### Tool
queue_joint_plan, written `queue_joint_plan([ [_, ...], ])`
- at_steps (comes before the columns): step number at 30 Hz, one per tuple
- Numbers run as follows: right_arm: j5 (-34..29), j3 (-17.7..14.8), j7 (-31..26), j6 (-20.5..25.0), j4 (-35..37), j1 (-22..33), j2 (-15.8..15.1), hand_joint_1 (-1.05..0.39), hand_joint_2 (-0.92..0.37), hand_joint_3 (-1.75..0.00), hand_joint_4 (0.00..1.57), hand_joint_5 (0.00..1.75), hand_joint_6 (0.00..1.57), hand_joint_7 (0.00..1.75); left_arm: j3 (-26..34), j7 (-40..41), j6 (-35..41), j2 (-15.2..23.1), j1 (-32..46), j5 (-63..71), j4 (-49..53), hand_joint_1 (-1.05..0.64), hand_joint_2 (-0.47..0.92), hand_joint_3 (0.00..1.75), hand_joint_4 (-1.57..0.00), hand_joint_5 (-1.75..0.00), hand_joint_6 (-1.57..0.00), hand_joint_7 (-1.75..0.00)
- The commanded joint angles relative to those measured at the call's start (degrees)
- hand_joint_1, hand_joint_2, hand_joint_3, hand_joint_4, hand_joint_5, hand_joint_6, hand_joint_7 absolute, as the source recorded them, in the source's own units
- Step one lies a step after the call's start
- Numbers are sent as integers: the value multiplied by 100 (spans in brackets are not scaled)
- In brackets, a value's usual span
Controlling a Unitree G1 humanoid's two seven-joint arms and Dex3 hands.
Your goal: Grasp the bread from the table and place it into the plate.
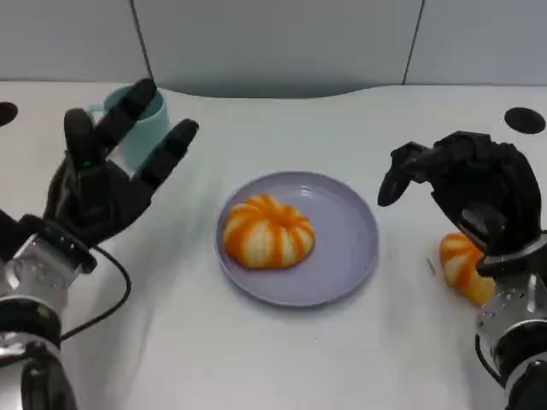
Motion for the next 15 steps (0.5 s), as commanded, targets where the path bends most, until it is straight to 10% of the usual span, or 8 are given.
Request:
queue_joint_plan([
  [1,23,-34,31,-73,-40,15,-33,-46,-89,0,72,136,95,47,-74,-418,112,-87,820,-104,-846,-105,92,57,-7,-4,-1,0],
  [15,-218,155,-305,273,-124,143,-129,-47,-86,0,72,145,101,43,-70,-847,-310,-207,1902,-120,-1058,-105,92,53,0,-30,-5,-8],
])
